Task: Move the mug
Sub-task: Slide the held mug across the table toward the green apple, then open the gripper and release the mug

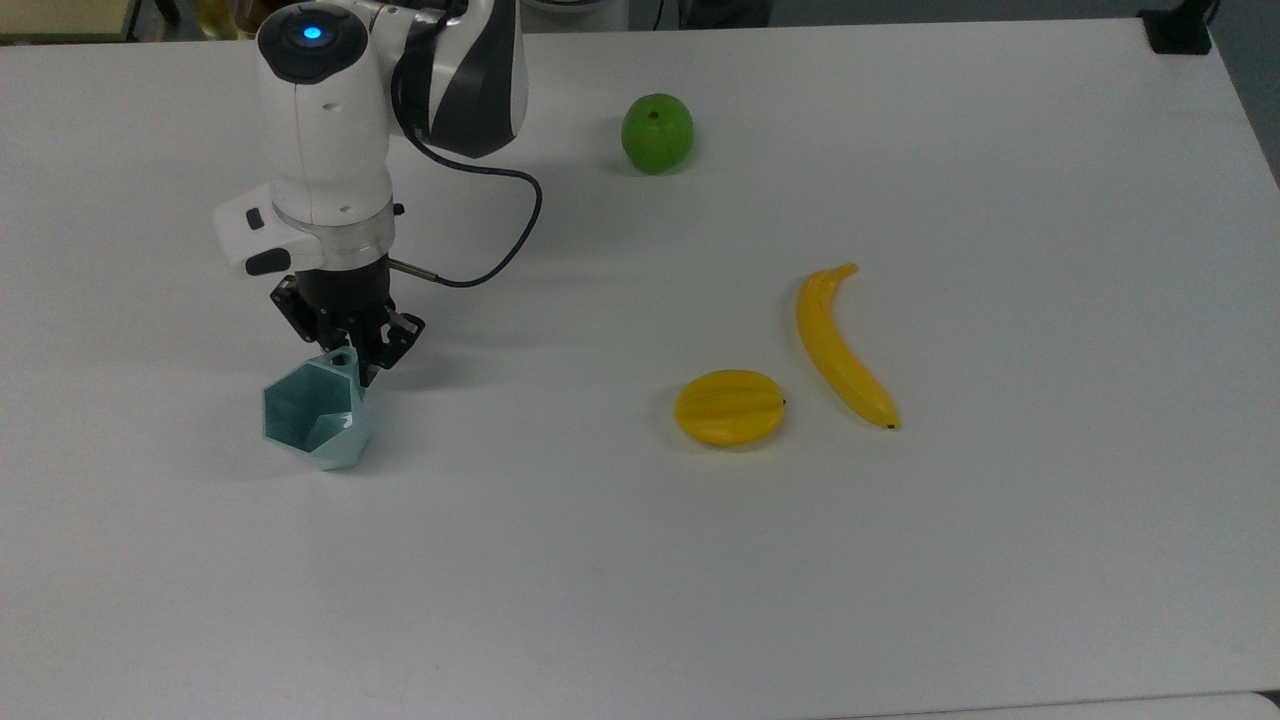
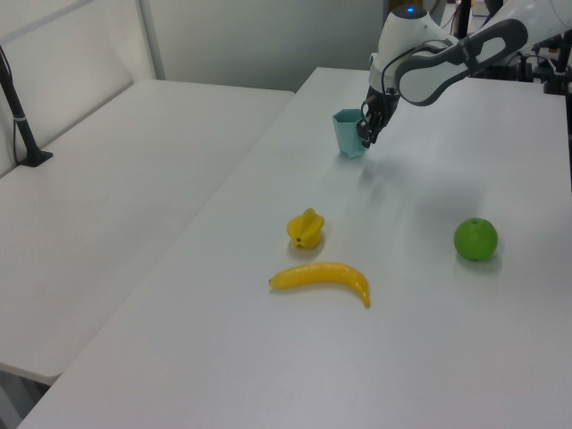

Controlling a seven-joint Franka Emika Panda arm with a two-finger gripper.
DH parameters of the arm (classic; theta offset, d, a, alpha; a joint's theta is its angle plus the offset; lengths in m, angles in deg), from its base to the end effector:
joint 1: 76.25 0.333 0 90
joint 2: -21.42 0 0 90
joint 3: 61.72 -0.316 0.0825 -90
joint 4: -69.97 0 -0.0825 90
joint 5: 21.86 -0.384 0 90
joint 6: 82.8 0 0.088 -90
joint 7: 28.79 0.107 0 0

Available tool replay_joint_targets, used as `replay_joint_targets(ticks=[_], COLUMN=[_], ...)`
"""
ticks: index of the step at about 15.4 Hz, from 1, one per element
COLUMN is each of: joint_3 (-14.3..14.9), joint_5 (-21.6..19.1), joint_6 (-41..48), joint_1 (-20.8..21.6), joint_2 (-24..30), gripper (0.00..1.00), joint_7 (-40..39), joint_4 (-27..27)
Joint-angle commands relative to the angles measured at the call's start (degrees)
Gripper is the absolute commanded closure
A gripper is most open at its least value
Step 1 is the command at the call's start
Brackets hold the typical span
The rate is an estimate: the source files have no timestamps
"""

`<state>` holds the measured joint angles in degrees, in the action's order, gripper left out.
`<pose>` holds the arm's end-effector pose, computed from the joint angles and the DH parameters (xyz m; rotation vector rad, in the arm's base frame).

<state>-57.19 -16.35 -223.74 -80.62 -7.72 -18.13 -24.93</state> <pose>0.6982 -0.1016 0.3464 2.9798 -0.3895 0.4499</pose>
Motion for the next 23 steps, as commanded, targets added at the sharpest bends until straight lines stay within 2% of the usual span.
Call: replay_joint_targets(ticks=[1,5,8,10,15,16,17,18,19,20,23], joint_3=[-0.7,-1.0,-1.0,-1.1,-1.5,-1.5,-1.5,-1.5,-1.5,-1.5,-1.6], joint_5=[1.2,1.8,1.8,1.9,4.1,4.4,4.6,4.6,4.6,4.6,4.6], joint_6=[1.2,5.5,6.2,6.1,5.2,5.3,5.3,6.3,7.2,9.2,14.4], joint_1=[1.2,6.1,10.9,13.0,12.5,12.2,11.9,11.8,11.8,11.8,12.1], joint_2=[9.4,20.1,25.3,25.5,23.1,22.6,22.6,22.6,22.7,22.9,24.6], gripper=[1.0,1.0,1.0,1.0,0.98,0.93,0.84,0.42,0.13,0.0,0.0], joint_7=[1.2,1.2,1.6,4.1,4.5,4.5,4.5,4.6,4.6,4.6,4.6], joint_4=[-9.2,-20.0,-26.5,-28.1,-28.1,-28.1,-28.1,-28.2,-28.6,-28.6,-27.9])
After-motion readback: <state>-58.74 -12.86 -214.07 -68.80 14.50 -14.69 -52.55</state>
